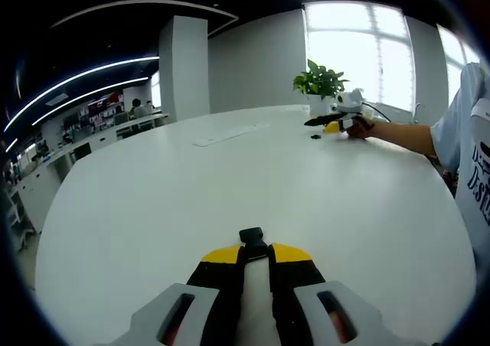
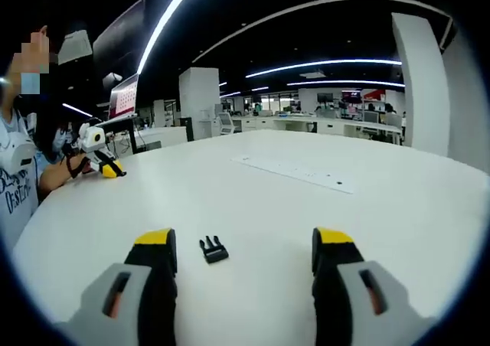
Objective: Snap the two parts of the plastic buckle together until the buckle closes and remains connected.
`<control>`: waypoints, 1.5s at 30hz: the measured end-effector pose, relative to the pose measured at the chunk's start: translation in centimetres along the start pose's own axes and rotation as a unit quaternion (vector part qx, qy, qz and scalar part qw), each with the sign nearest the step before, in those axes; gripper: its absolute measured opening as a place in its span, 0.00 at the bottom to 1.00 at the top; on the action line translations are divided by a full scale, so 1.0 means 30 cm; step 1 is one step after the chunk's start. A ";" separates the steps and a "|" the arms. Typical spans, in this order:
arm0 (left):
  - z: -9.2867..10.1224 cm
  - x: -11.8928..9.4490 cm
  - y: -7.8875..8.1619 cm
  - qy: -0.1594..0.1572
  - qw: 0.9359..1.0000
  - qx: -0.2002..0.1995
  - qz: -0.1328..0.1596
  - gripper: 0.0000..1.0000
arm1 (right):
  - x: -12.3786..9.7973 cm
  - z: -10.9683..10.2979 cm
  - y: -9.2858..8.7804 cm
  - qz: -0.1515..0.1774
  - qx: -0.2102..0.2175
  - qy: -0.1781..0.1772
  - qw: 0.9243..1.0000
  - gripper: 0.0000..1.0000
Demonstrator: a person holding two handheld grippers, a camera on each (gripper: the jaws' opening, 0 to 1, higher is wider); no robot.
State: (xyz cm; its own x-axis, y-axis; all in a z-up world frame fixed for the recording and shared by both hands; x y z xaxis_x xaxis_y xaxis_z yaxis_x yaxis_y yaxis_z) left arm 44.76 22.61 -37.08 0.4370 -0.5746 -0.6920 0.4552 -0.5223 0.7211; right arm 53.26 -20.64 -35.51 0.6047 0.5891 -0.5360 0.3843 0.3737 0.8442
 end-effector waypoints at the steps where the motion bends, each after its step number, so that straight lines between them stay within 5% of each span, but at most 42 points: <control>1: 0.000 0.000 0.000 0.000 1.000 0.000 0.000 0.12 | 0.000 -0.002 -0.001 -0.001 -0.001 -0.001 1.000 0.73; 14: 0.004 -0.004 0.000 0.000 1.000 0.002 -0.002 0.12 | 0.005 -0.018 -0.019 -0.021 -0.008 0.005 1.000 0.63; 28: 0.004 -0.002 0.002 -0.003 1.000 0.000 0.001 0.12 | 0.015 -0.086 -0.034 -0.034 -0.032 0.066 0.997 0.14; 45: 0.000 0.000 0.001 -0.008 1.000 0.002 0.002 0.11 | 0.021 -0.102 -0.036 -0.038 -0.041 0.060 0.997 0.12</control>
State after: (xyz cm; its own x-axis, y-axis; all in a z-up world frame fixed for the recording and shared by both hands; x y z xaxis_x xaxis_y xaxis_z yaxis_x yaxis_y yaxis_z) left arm 44.77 22.57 -37.05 0.4260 -0.5876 -0.6879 0.4505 -0.5216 0.7246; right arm 51.09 -18.49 -36.76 0.4864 0.6367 -0.5983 0.3637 0.4751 0.8013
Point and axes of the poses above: the point that each gripper's makers call its tool centre point, and the gripper's own axes: x roughly forward along the fingers, z roughly to its right, y roughly out of its top, the point moved 3 cm from there along -x, roughly backward along the fingers, and after that the axes turned 15 degrees about -z, right-handed, at the moved point
